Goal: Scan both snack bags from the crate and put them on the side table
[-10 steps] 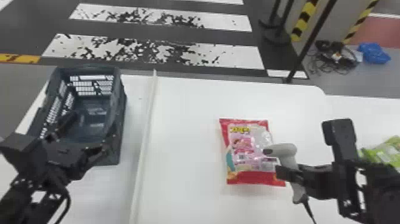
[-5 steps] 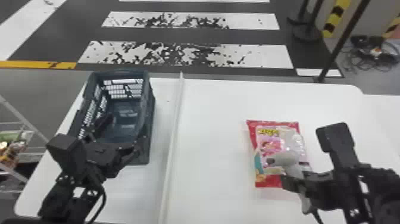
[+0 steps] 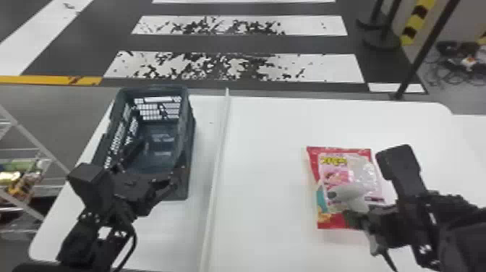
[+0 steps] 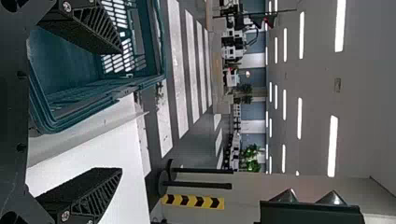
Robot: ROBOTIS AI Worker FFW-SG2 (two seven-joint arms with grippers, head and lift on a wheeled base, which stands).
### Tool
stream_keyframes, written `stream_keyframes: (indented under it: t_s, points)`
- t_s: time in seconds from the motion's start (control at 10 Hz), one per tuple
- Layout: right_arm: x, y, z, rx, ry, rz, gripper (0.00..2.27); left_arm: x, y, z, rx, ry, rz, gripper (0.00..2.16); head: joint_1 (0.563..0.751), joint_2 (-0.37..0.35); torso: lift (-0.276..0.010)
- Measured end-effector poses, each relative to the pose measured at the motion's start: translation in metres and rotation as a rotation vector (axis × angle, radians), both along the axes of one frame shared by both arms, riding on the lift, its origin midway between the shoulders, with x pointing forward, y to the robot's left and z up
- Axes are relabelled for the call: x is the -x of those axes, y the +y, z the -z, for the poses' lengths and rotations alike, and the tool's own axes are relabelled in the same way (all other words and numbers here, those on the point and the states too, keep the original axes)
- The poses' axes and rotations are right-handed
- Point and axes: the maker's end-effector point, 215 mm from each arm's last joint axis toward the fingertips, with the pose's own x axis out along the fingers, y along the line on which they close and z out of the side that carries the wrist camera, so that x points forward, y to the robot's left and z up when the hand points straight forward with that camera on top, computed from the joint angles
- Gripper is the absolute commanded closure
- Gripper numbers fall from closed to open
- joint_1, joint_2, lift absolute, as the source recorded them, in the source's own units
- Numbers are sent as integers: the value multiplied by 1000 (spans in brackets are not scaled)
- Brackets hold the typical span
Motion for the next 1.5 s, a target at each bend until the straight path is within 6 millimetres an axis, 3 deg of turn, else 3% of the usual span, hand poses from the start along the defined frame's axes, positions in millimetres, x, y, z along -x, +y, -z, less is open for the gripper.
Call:
stream_keyframes:
  t_s: [0.4,0.5,1.0,1.2,1.5]
  points:
    - [-4,0,0,7,-3,0,2256,0,1,-2,-3,-3,2,100,695,63,-87]
    - [-8,-12,-3,19,-14,25,2256,0,0,-2,-3,-4,3,100,695,49,-87]
    - [-53,-110,-22,4,-116,220,2256,-1,0,-4,-4,-7,5,100,695,-87,-87]
    - [-80,-153,-15,15,-171,281,2256,-1,1,-5,-4,-8,5,100,695,-131,-87]
    - [-105,-193,8,58,-209,311,2256,0,1,-4,-4,-7,3,100,695,-179,-87]
